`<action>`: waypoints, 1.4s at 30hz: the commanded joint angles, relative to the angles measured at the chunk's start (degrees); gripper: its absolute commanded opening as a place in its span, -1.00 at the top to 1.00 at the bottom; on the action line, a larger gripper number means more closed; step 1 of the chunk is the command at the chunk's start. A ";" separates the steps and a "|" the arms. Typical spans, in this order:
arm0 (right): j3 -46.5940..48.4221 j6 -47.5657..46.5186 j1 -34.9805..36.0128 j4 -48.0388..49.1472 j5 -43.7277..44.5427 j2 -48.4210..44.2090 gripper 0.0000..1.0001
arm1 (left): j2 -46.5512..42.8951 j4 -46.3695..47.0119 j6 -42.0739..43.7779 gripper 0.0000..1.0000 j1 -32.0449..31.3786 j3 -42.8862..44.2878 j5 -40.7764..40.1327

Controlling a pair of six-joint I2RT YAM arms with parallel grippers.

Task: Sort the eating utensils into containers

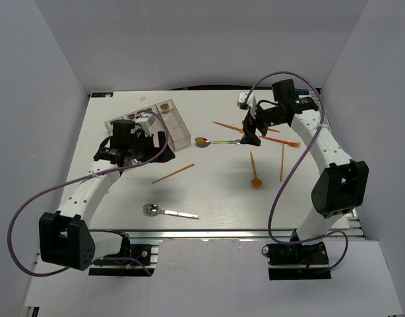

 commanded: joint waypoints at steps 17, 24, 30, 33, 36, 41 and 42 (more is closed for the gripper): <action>0.96 -1.13 -0.15 -0.67 -5.81 -3.34 -0.79 | 9.80 -5.16 16.17 -0.96 -14.56 5.44 -14.75; -1.06 -2.28 -0.15 -0.31 -5.29 -3.61 -0.79 | 13.94 -5.60 20.57 -0.96 -17.12 7.37 -15.64; -2.30 -2.28 -0.15 0.04 -4.76 -3.78 -0.79 | 17.63 -5.60 22.68 -0.93 -17.30 9.92 -14.32; -2.74 -2.19 -0.15 0.13 -4.50 -3.69 -0.79 | 19.03 -5.60 23.72 -0.92 -17.38 10.54 -13.97; -3.35 -2.36 -0.15 0.31 -4.50 -3.69 -0.79 | 20.26 -5.60 24.44 -0.91 -17.47 10.89 -13.61; -4.05 -2.54 -0.24 0.39 -4.41 -3.78 -0.78 | 22.29 -5.60 25.67 -0.85 -17.47 11.50 -13.26; -4.14 -2.63 -0.33 0.39 -4.41 -3.78 -0.79 | 22.38 -5.69 25.93 -0.85 -17.47 11.59 -13.35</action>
